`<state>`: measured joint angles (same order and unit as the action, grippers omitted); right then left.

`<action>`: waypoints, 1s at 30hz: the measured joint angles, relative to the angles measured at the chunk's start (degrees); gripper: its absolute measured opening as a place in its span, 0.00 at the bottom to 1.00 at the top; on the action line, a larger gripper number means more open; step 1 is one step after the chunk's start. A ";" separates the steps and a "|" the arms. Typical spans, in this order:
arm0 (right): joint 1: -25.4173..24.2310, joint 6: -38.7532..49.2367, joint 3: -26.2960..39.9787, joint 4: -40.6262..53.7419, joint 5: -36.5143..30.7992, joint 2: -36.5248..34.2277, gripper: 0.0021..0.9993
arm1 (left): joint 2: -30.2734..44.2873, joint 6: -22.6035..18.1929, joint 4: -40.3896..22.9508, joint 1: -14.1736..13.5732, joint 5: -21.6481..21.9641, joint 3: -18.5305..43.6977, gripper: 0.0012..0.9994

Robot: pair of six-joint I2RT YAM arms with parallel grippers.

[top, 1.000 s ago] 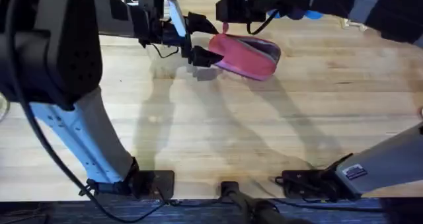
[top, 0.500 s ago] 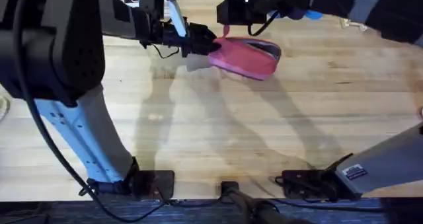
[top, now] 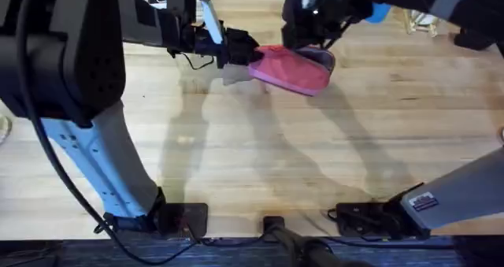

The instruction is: Unzip the bag, pick up the pens from the table one at a time and place them inside, then zip the bag closed.

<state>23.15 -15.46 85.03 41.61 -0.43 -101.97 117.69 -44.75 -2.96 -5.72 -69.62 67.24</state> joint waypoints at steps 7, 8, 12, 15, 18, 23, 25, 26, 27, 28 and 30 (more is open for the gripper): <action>-7.23 4.37 0.00 4.88 -0.43 0.00 0.03 | 0.02 0.00 0.00 0.02 0.14 0.00 0.04; -8.18 4.91 0.00 5.27 -0.36 0.00 0.03 | 0.00 0.00 0.00 0.02 0.14 0.00 0.04; -10.16 6.59 0.00 6.21 0.15 0.04 0.03 | 0.02 0.00 -0.02 -0.04 0.18 0.00 0.04; -10.70 7.68 0.00 6.55 0.17 0.80 0.03 | 0.01 0.01 -0.23 -0.04 0.21 0.00 0.04; -11.08 8.54 0.00 6.62 -0.25 2.96 0.03 | 0.00 0.00 -0.39 -0.02 0.19 0.00 0.04; -11.14 9.16 0.00 7.20 -0.43 8.46 0.03 | 0.02 0.00 -0.44 -0.02 0.19 0.00 0.04; -10.89 9.37 0.00 7.87 -0.45 11.10 0.03 | 0.00 0.00 -0.42 -0.02 0.21 0.00 0.04; -10.73 9.49 0.00 8.21 -0.45 12.40 0.03 | 0.00 0.00 -0.44 -0.02 0.21 0.00 0.04; -10.49 9.53 0.00 8.50 -0.45 13.68 0.03 | 0.00 0.00 -0.42 -0.02 0.21 0.00 0.04; -10.17 9.53 0.00 8.80 -0.45 14.86 0.03 | 0.00 0.00 -0.44 -0.02 0.23 0.00 0.04; -9.27 9.50 0.00 9.60 -0.43 17.10 0.04 | 0.00 0.00 -0.43 -0.02 0.23 0.00 0.04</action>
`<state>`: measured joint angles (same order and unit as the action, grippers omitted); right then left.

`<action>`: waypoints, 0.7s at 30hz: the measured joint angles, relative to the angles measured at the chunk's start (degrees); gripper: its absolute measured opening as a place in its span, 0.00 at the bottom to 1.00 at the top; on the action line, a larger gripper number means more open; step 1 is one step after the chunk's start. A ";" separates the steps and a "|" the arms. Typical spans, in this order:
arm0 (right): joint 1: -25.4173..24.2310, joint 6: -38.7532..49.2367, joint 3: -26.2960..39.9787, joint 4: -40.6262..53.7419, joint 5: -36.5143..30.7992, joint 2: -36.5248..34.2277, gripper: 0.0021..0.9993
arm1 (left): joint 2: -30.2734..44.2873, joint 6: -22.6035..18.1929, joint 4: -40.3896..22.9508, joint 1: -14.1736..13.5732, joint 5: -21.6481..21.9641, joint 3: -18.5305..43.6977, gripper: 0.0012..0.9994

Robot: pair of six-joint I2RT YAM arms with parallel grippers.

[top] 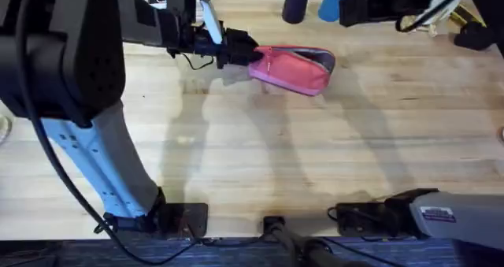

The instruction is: Unzip the bag, pick up the pens from the table one at a time and place them inside, then zip the bag closed.

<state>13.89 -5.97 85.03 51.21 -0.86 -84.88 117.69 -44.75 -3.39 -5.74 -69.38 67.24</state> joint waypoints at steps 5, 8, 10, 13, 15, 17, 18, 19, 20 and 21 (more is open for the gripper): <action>4.35 0.05 0.00 2.68 0.00 4.19 0.74 | 0.02 0.00 0.00 0.00 0.02 0.00 0.04; 7.65 0.27 0.00 4.20 0.00 5.32 0.99 | 0.00 0.00 -0.01 0.00 0.02 0.00 0.04; 9.80 0.23 0.00 4.71 0.00 5.59 1.00 | 0.00 0.00 -0.01 0.00 0.02 0.00 0.04; 12.45 0.23 0.00 4.76 0.02 5.64 1.00 | 0.00 0.00 -0.01 0.00 0.02 0.00 0.04; 13.64 0.23 0.00 4.74 0.02 5.64 1.00 | 0.00 0.00 -0.01 0.00 0.02 0.00 0.04; 14.14 0.21 0.00 4.76 0.04 5.64 1.00 | 0.00 0.00 -0.01 0.00 0.01 0.00 0.05; 14.19 0.21 0.00 4.76 0.02 5.64 1.00 | 0.00 -0.15 0.06 0.00 0.04 0.00 0.12; 14.19 0.21 0.00 4.76 0.02 5.64 1.00 | 0.01 -0.01 0.02 0.00 -0.05 0.00 0.28; 14.19 0.20 0.00 4.76 0.02 5.64 1.00 | 0.01 0.00 -0.01 0.00 -0.07 0.00 0.45; 14.19 0.21 0.00 4.76 0.02 5.64 1.00 | 0.00 0.00 -0.03 0.00 -0.07 0.00 0.59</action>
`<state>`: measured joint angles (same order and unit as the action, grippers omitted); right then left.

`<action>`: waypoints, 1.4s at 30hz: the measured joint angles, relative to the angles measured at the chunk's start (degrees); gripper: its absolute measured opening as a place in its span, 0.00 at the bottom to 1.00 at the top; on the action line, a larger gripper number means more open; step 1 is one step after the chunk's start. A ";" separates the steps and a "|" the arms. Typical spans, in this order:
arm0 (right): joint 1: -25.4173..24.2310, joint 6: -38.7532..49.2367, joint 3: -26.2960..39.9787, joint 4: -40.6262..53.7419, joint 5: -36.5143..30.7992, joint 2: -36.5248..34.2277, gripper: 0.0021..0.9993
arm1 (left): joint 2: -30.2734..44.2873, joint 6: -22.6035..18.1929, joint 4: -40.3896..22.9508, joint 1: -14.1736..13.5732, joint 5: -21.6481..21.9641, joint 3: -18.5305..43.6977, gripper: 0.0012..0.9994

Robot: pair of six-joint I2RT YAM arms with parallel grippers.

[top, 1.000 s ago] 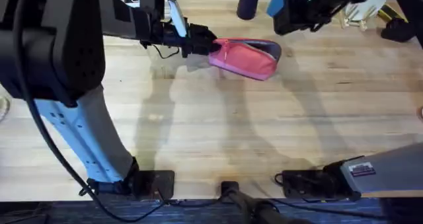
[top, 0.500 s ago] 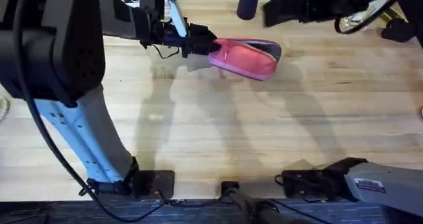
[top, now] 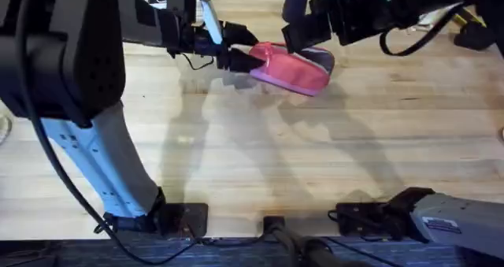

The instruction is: Unzip the bag, pick up the pens from the table one at a time and place them inside, then zip the bag closed.

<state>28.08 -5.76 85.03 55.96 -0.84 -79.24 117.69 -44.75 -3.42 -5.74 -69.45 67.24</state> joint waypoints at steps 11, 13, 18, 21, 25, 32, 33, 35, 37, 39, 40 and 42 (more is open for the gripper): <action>0.22 -4.00 0.00 -0.61 0.00 0.00 1.00 | 0.00 0.20 -0.02 0.11 0.33 0.00 0.99; 0.22 -6.44 0.00 -1.07 0.00 0.00 1.00 | 0.00 0.20 -0.02 0.45 0.28 0.00 0.99; 0.22 -11.21 0.00 -1.54 0.00 0.00 1.00 | 0.01 0.20 -0.02 3.15 -0.36 0.00 0.99; 0.28 -14.67 0.00 -1.57 0.00 -0.13 1.00 | 0.00 0.17 0.00 6.13 -0.93 0.00 0.99; 1.90 -18.11 0.00 -2.34 -0.02 -1.73 1.00 | 0.00 0.17 0.11 9.89 -1.27 0.00 0.99; 7.15 -22.51 -1.07 -6.58 -2.92 -6.90 1.00 | -0.19 0.16 -0.20 12.68 -1.31 0.00 0.99; 7.66 -23.11 -1.28 -6.86 -3.86 -7.39 1.00 | -0.34 0.17 -0.24 12.90 -1.33 0.00 0.99; 8.65 -24.32 -1.56 -7.46 -5.99 -8.46 1.00 | -0.69 0.17 -0.25 13.31 -1.49 0.00 0.99; 9.37 -25.13 -1.62 -8.11 -7.46 -9.31 1.00 | -1.10 0.16 -0.24 13.84 -1.66 0.00 0.99; 10.04 -25.99 -1.64 -9.02 -8.68 -10.14 1.00 | -1.25 0.17 -0.17 14.39 -1.96 0.00 0.99; 10.37 -26.38 -1.64 -9.36 -9.28 -10.48 1.00 | -1.25 0.17 -0.22 14.71 -2.19 0.00 0.99; 11.27 -27.65 -1.64 -9.65 -10.90 -11.08 1.00 | -1.25 0.17 -0.22 15.26 -2.80 0.00 0.99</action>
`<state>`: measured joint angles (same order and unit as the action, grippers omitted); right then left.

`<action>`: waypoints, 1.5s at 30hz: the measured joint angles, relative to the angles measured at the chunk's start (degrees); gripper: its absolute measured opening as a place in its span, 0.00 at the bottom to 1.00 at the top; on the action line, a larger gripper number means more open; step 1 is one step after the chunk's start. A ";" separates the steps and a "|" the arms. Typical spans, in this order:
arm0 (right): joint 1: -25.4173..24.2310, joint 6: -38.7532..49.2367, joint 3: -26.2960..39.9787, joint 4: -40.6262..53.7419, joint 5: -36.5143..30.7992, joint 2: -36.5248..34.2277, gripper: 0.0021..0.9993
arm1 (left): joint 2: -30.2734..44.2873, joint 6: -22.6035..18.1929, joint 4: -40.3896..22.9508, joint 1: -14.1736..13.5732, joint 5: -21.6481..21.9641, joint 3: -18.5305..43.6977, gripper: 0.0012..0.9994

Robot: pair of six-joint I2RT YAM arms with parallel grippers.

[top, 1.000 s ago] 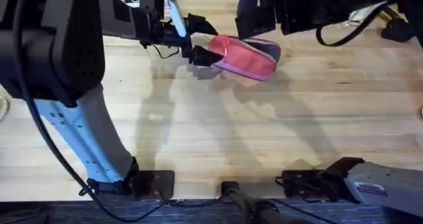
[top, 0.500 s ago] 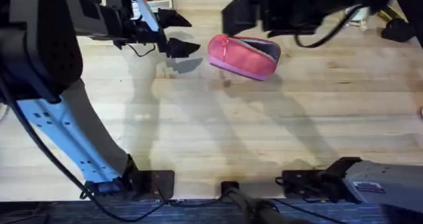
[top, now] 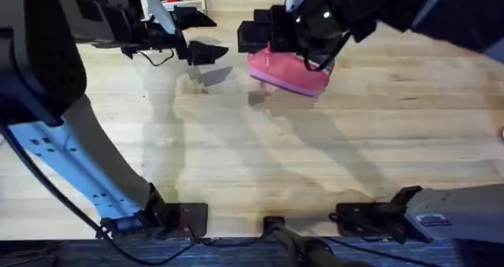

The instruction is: Unzip the bag, pick up the pens from the table one at a time and place them inside, then zip the bag closed.

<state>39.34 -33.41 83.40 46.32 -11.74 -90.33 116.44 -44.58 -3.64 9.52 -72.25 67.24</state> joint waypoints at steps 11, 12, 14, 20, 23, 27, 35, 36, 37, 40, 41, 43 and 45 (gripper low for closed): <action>3.12 -6.13 0.00 -0.86 -4.61 -2.40 1.00 | -0.02 0.00 -0.09 0.90 -2.80 0.00 0.99; 3.14 -6.45 0.00 -1.24 -4.81 -2.80 1.00 | 0.00 0.00 -0.23 0.92 -2.98 0.00 0.99; 3.20 -6.90 0.00 -1.72 -5.17 -3.52 1.00 | 0.00 0.00 -0.48 0.92 -3.17 0.00 0.99; 3.25 -7.36 0.00 -3.67 -6.48 -4.90 1.00 | 0.00 0.00 -1.77 0.92 -3.19 0.00 0.99; 3.25 -7.36 0.00 -4.69 -6.72 -6.07 1.00 | 0.00 0.00 -1.83 0.92 -3.21 0.00 0.99; 3.22 -7.36 0.00 -5.95 -6.90 -8.47 1.00 | 0.00 -0.02 -1.92 0.92 -3.21 0.00 0.99; 1.37 -7.38 0.00 -10.38 -6.90 -11.38 1.00 | 0.00 -0.02 -1.95 0.92 -3.19 0.00 0.99; 1.16 -7.40 0.00 -10.92 -6.90 -11.66 1.00 | 0.00 -0.02 -1.94 0.92 -3.19 0.00 0.99; 1.04 -7.41 0.00 -11.31 -6.90 -11.94 1.00 | 0.00 -0.02 -1.92 0.92 -3.19 0.00 0.99; 0.57 -7.54 0.00 -12.78 -6.88 -12.91 1.00 | -0.01 -0.02 -1.92 0.92 -3.19 0.00 0.99; 0.45 -7.56 0.00 -13.21 -6.87 -13.22 1.00 | 0.00 -0.02 -1.92 0.92 -3.19 0.00 0.99; 0.28 -7.56 0.00 -13.82 -6.90 -13.88 1.00 | 0.00 -0.02 -1.92 0.92 -3.19 0.00 0.99; 0.14 -7.56 0.00 -14.27 -6.90 -14.53 1.00 | 0.00 0.00 -1.95 0.92 -3.19 0.00 0.99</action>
<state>39.48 -40.97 83.40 32.05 -18.63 -104.86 116.44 -44.58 -5.58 10.44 -75.44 67.24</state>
